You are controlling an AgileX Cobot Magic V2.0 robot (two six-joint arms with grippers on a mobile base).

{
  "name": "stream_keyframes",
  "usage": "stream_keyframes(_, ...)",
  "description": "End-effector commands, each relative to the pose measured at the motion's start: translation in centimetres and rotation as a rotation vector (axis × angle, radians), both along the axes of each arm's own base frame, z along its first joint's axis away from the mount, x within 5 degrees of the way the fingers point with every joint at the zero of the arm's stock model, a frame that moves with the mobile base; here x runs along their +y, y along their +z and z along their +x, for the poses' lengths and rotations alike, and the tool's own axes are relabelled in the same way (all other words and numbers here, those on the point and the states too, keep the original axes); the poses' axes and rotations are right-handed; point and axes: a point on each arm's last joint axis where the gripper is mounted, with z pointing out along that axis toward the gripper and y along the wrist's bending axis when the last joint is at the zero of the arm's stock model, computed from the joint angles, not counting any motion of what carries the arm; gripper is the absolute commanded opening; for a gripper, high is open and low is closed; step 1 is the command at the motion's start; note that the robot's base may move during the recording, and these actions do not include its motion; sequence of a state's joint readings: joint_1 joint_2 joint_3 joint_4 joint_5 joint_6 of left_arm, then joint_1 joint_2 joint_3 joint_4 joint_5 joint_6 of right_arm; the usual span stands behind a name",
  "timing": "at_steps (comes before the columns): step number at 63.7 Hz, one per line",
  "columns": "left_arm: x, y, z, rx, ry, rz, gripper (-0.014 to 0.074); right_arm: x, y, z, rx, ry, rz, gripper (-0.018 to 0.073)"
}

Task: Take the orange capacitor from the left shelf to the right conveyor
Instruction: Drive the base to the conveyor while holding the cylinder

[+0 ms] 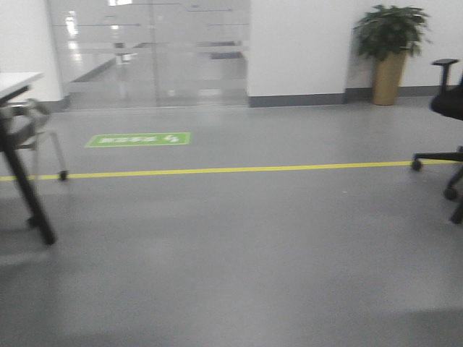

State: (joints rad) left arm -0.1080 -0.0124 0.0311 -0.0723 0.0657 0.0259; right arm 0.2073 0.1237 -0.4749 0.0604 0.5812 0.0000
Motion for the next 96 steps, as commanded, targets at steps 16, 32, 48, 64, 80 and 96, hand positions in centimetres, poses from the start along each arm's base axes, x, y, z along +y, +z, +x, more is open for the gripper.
stream_keyframes(16,0.05,1.03,-0.16,-0.105,0.001,-0.015,-0.0127,-0.08,1.7,-0.04,-0.109,-0.011,0.022,0.0172)
stream_keyframes(32,0.05,1.03,-0.16,-0.105,0.001,-0.015,-0.0127,-0.08,1.7,-0.04,-0.109,-0.011,0.022,0.0172)
stream_keyframes(48,0.03,1.03,-0.16,-0.105,-0.001,-0.016,-0.0127,-0.08,1.7,-0.04,-0.109,-0.011,0.022,0.0172)
stream_keyframes(64,0.03,1.03,-0.16,-0.105,-0.001,-0.016,-0.0127,-0.08,1.7,-0.04,-0.109,-0.011,0.022,0.0172)
stream_keyframes(80,0.03,1.03,-0.16,-0.105,-0.001,-0.016,-0.0127,-0.08,1.7,-0.04,-0.109,-0.011,0.022,0.0172)
stream_keyframes(96,0.05,1.03,-0.16,-0.105,0.001,-0.015,-0.0127,-0.08,1.7,-0.04,-0.109,-0.011,0.022,0.0172)
